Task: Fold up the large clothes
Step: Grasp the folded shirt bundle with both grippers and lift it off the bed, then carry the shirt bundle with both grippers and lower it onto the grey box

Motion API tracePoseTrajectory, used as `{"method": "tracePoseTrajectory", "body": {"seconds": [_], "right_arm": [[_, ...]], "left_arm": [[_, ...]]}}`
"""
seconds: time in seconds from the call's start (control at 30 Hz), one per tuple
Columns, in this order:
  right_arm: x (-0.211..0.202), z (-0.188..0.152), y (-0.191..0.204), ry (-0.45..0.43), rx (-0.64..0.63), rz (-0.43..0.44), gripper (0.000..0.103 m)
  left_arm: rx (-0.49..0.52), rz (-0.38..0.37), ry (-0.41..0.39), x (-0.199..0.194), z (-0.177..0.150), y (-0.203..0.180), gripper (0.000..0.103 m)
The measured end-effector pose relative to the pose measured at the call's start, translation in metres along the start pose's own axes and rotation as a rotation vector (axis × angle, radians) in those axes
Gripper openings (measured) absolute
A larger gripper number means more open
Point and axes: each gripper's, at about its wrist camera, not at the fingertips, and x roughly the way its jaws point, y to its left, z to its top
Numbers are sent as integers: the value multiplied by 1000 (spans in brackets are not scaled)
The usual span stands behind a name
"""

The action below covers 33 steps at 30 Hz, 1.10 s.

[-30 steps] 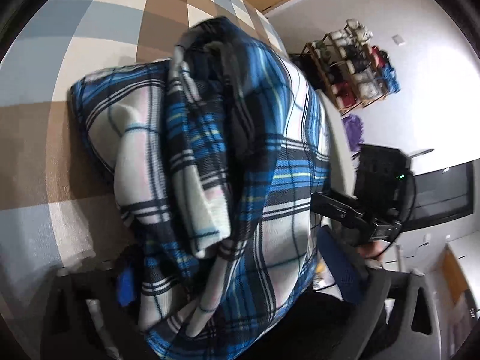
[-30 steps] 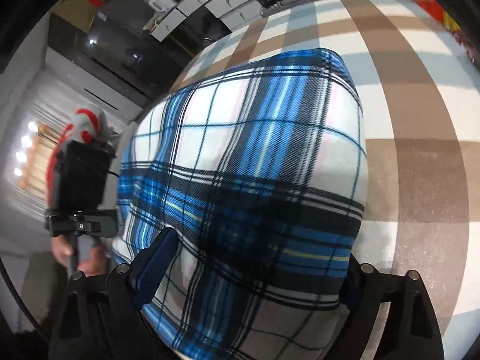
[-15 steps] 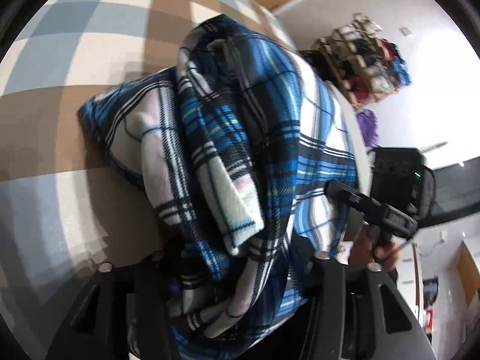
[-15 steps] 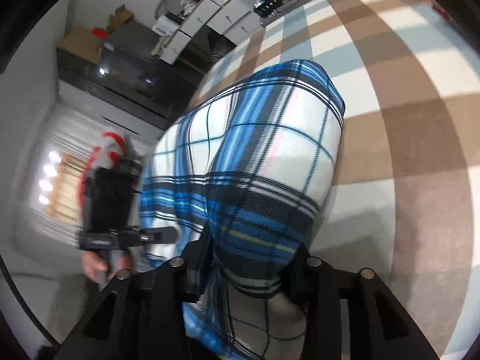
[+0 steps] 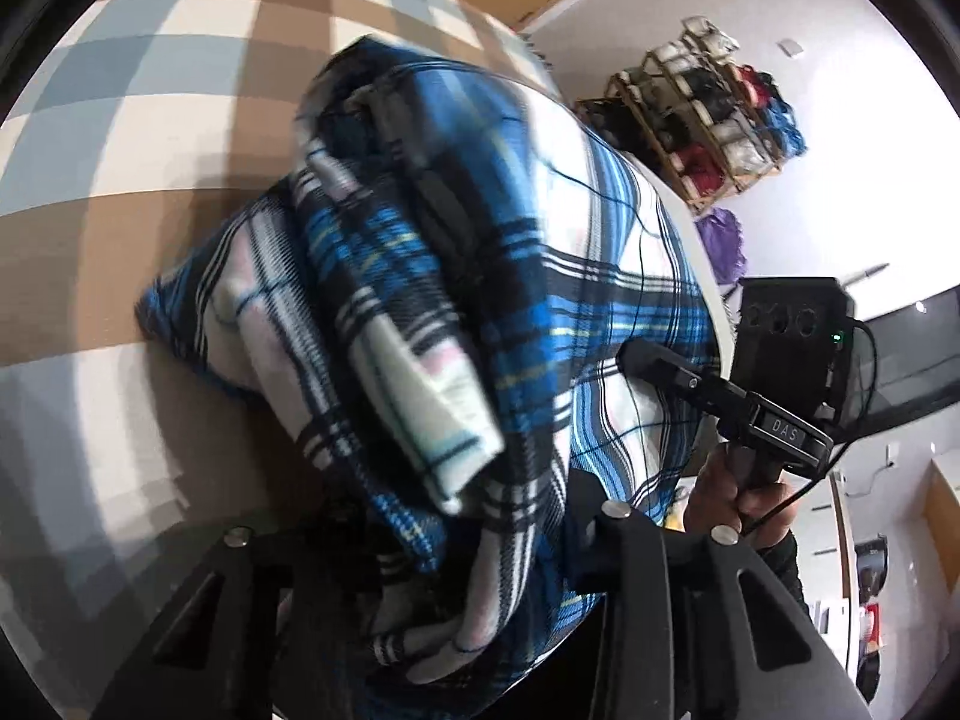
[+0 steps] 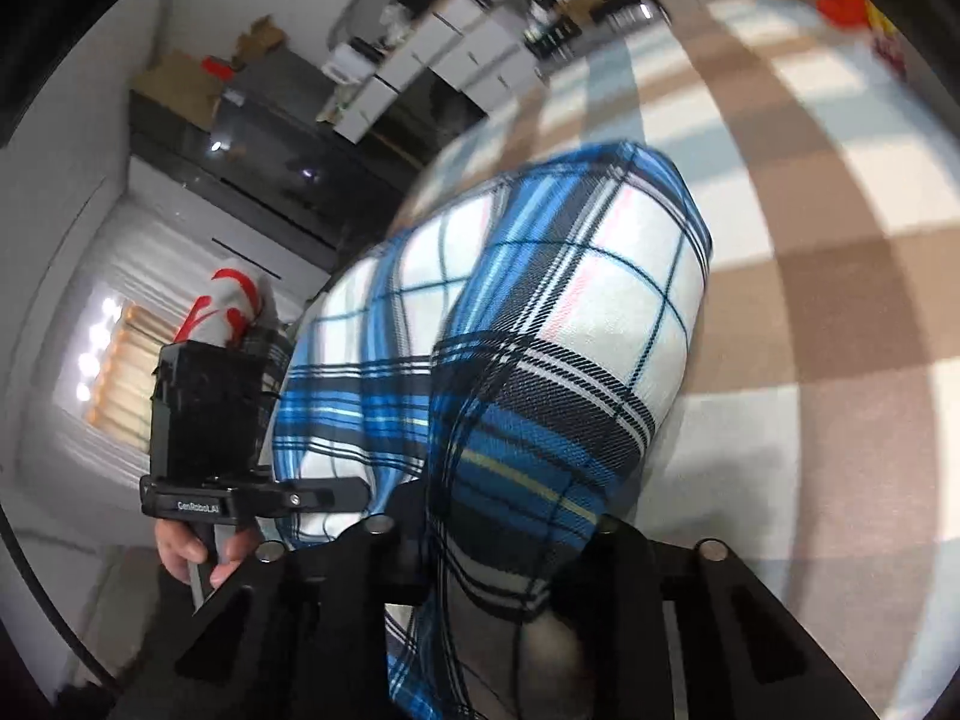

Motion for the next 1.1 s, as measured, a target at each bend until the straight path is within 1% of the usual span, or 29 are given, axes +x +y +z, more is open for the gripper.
{"method": "tracePoseTrajectory", "body": {"seconds": [0.07,0.13,0.17,0.3,0.43,0.47,0.53,0.6,0.67,0.7,0.77,0.83,0.97,1.03,1.1], "right_arm": [[-21,-2,9,-39,-26,-19,22],[-41,-1,10,-59,3,-27,22],[-53,0,9,-68,10,-28,22],[-104,6,12,-104,10,-56,22],[-164,16,10,-139,-5,-109,22],[-180,17,7,-147,-10,-125,22],[-209,22,-1,-156,-14,-154,22],[-235,26,-13,-158,-23,-191,22],[-253,30,-25,-160,-25,-220,22],[-262,31,-34,-164,-19,-234,22],[-280,36,-56,-176,-11,-267,22],[-293,40,-80,-184,9,-292,22],[-308,50,-123,-174,34,-330,23],[-314,56,-147,-157,51,-351,24],[-314,61,-166,-141,72,-372,26]], "left_arm": [[12,-13,-5,2,0,-10,30],[36,-41,-15,6,0,-29,30],[48,-50,-19,5,-1,-32,30],[111,-102,-48,12,3,-77,30],[155,-162,-80,32,13,-124,30],[160,-174,-86,36,16,-130,30],[172,-215,-98,54,22,-151,30],[175,-242,-97,73,30,-163,30],[181,-257,-89,93,38,-175,31],[186,-258,-89,109,45,-184,31],[199,-254,-77,121,46,-189,31],[199,-244,-66,148,60,-199,31],[210,-208,-55,181,72,-211,31],[202,-197,-38,203,80,-218,31],[182,-188,-30,215,83,-224,31]]}}
